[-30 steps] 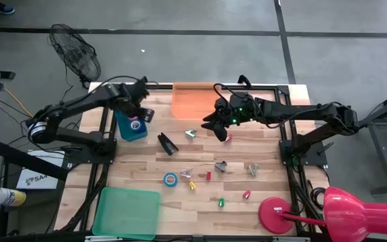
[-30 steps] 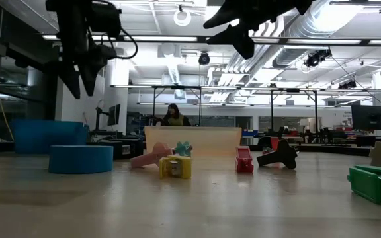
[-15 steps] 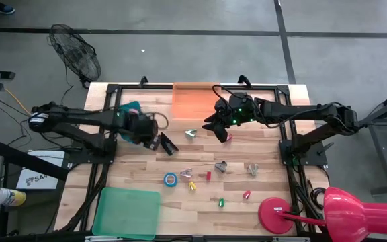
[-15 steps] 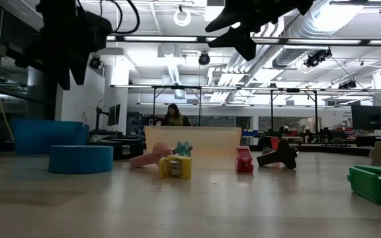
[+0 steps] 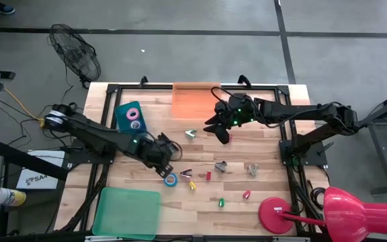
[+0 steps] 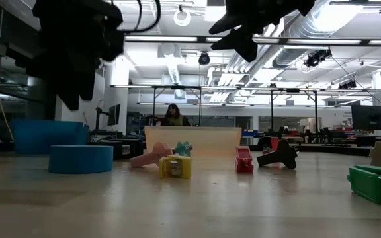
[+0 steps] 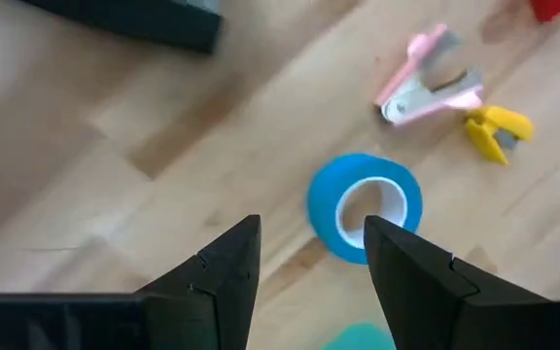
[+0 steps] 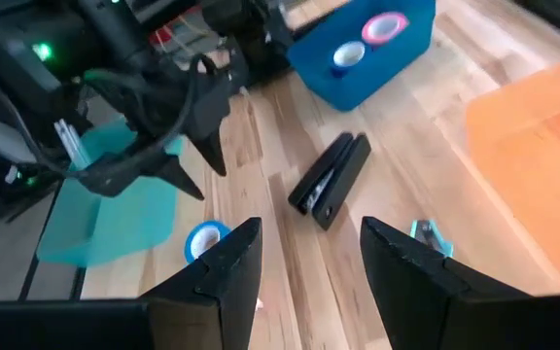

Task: Pick and place Stapler, Stapler remover, tape
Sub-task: Put the light blue tape into the blue bin

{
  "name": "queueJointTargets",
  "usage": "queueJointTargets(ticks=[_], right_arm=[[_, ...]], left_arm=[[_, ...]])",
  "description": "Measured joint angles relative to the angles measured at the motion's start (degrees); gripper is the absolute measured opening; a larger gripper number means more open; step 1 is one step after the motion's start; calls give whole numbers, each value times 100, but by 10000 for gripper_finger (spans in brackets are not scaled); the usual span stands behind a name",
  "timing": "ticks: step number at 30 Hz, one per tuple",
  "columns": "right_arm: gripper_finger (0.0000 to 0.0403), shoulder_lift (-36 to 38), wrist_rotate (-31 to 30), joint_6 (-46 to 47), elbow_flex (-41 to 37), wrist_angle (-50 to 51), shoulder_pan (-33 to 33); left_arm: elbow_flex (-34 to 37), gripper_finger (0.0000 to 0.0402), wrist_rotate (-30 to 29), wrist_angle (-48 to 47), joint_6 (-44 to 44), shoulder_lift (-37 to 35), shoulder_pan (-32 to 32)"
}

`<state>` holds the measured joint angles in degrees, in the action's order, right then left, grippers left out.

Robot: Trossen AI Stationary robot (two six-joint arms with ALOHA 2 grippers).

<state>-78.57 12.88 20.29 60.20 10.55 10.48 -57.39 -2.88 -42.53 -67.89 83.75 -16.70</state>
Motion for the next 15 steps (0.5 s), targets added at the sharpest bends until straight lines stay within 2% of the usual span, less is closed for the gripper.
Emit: queueJointTargets(ticks=[7, 15], right_arm=[[167, -2, 70, -107, -2, 312, -2], [167, -2, 117, -133, -2, 608, -2]], left_arm=[[0, 179, 580, 881, -9, 732, -73], [7, 179, 655, 926, -71, 1128, -60]])
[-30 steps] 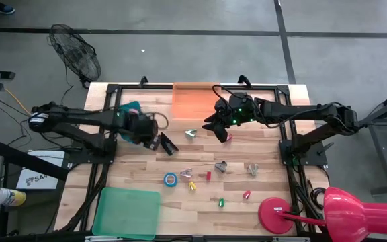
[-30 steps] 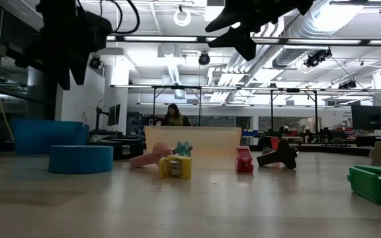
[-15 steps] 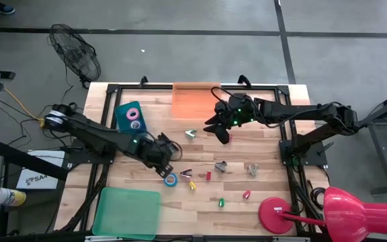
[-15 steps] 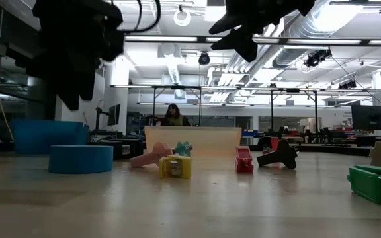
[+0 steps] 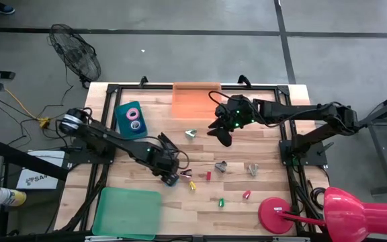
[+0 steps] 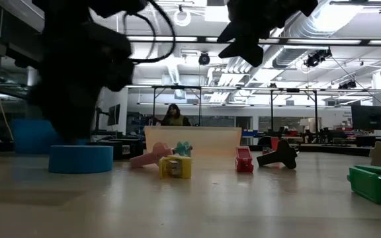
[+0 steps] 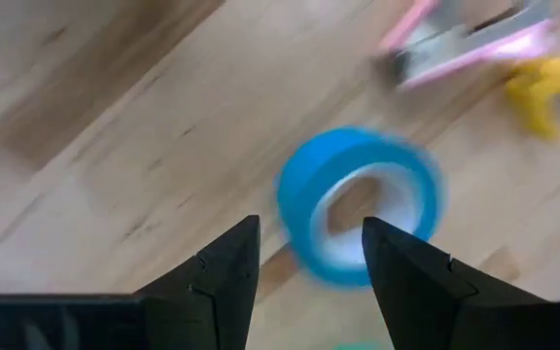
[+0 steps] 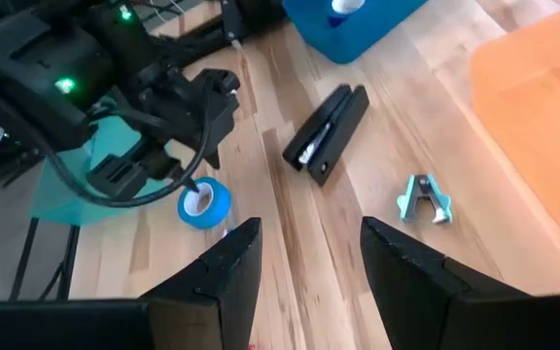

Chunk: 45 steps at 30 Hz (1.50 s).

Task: Pick and place Stapler, Stapler remover, tape
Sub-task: Put the light blue tape into the blue bin

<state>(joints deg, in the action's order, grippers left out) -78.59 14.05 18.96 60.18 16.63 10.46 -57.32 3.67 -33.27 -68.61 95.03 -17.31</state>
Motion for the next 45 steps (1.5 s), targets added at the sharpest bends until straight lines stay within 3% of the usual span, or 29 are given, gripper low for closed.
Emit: queueJointTargets(ticks=[10, 13, 19, 24, 31, 35, 45], right_arm=[[167, 0, 2, 9, 0, 136, 0], [167, 0, 9, 8, 0, 161, 0], [167, 0, -10, 14, 2, 193, 0], [167, 0, 0, 6, 2, 222, 0], [167, 0, -15, -1, 2, 207, 0], [167, 0, -54, -98, 2, 187, 0], [167, 0, -92, -127, 2, 196, 0]], left_arm=[[-16, 170, 50, -22, 85, 365, 1], [-17, 138, 118, -153, 74, 412, 1], [-70, 32, 242, -526, 87, 412, 5], [-432, 35, -189, -1695, -30, 323, 2], [-1065, 35, -826, -4700, -262, 14, 204], [-1232, 35, -1161, -5782, -366, -114, 523], [-936, 35, -1970, -5695, -259, -446, 1912]])
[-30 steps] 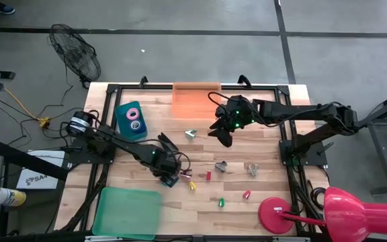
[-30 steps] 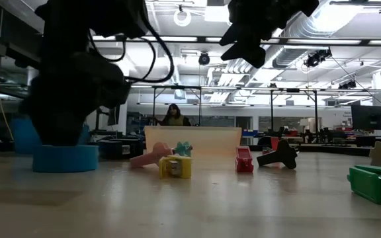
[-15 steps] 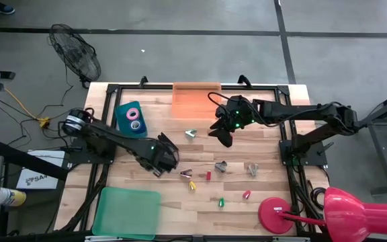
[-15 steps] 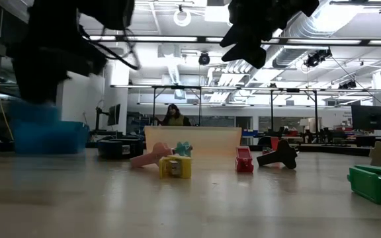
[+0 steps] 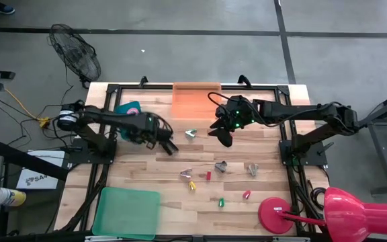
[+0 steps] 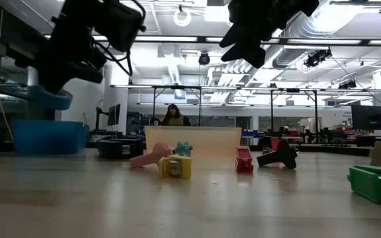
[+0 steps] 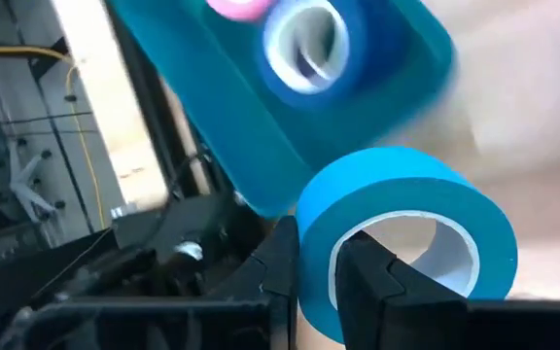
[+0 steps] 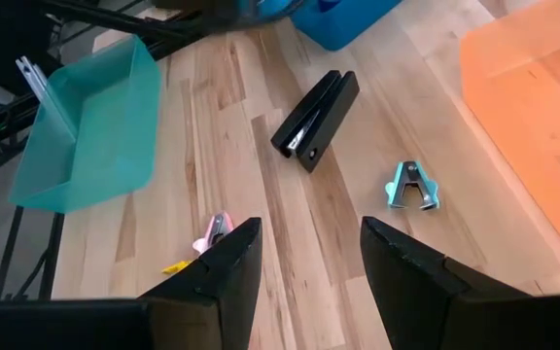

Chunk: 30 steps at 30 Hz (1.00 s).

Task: Pick and place Stapler, Stapler remover, tape
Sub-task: Put the light blue tape into the blue bin

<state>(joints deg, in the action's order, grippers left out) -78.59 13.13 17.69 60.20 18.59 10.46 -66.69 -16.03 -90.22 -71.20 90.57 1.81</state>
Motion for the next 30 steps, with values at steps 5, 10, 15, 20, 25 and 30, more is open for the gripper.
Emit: queueJointTargets(ticks=[5, 10, 15, 20, 25, 30], right_arm=[[167, 0, -15, 0, 0, 2, 0], [167, 0, -15, -22, 0, 2, 0], [167, 0, -16, -96, 0, 3, 1], [167, 0, -70, -147, 0, 4, 0], [167, 0, -74, -247, 0, 4, 2], [167, 0, -77, -465, 0, 4, 2]], left_arm=[[5, 35, -431, 1, 195, 19, 630], [5, 35, -720, 16, 555, 21, 1243], [5, 35, -998, 22, 703, 21, 1783], [79, 35, -1053, 20, 862, 21, 2261], [422, 39, -801, 46, 1068, 23, 2552], [605, 41, -680, 290, 1276, 23, 2738]])
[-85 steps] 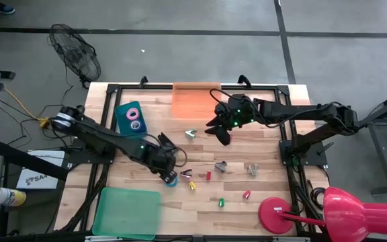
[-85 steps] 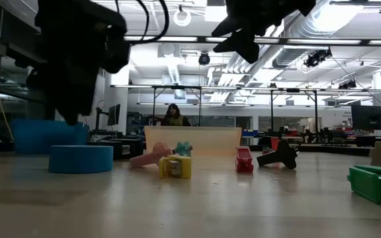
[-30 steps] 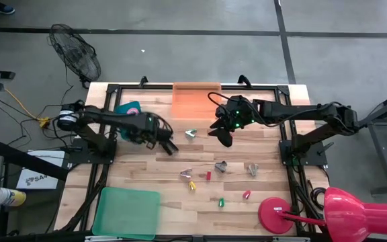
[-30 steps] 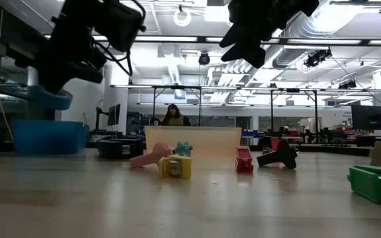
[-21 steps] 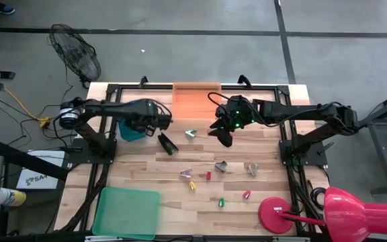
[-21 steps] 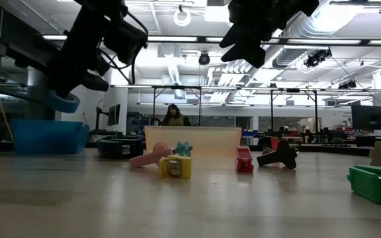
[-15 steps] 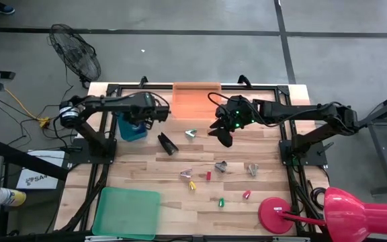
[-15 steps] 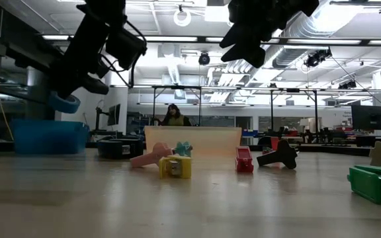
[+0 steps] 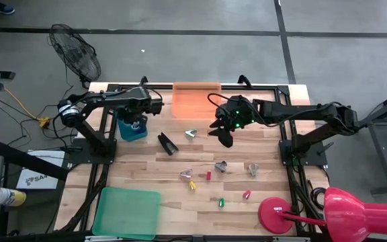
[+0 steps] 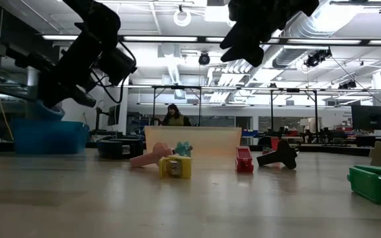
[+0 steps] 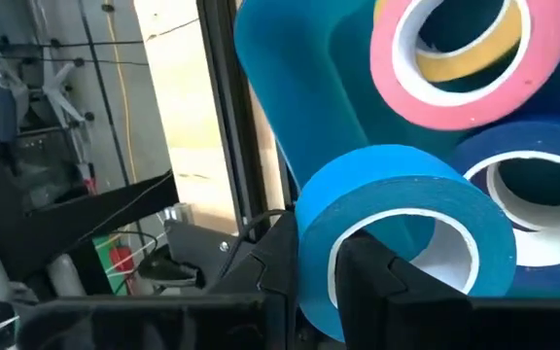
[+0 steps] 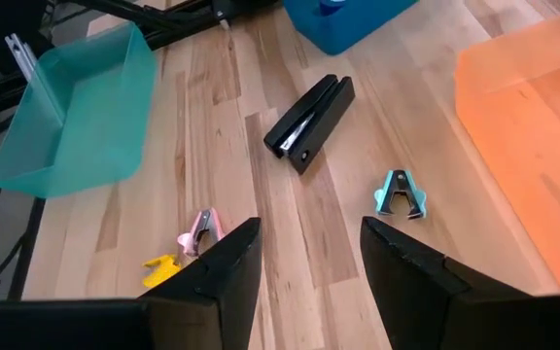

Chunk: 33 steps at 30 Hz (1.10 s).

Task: Pick and place Stapler, Stapler remover, tape
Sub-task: Put the light blue tape into the blue bin

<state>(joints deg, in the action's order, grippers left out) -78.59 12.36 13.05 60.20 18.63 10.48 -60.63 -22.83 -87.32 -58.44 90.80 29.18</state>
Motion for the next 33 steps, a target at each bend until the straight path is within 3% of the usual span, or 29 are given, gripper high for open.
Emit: queueJointTargets(ticks=[11, 18, 33], right_arm=[[167, 0, -61, -165, 0, 0, 5], [167, 0, -63, -180, 0, 0, 5], [167, 0, -26, -303, 0, 9, 5]], left_arm=[[51, 40, -250, -150, 148, 0, 503], [49, 45, -351, -139, 183, 15, 495], [49, 131, -326, -117, 59, 26, 495]])
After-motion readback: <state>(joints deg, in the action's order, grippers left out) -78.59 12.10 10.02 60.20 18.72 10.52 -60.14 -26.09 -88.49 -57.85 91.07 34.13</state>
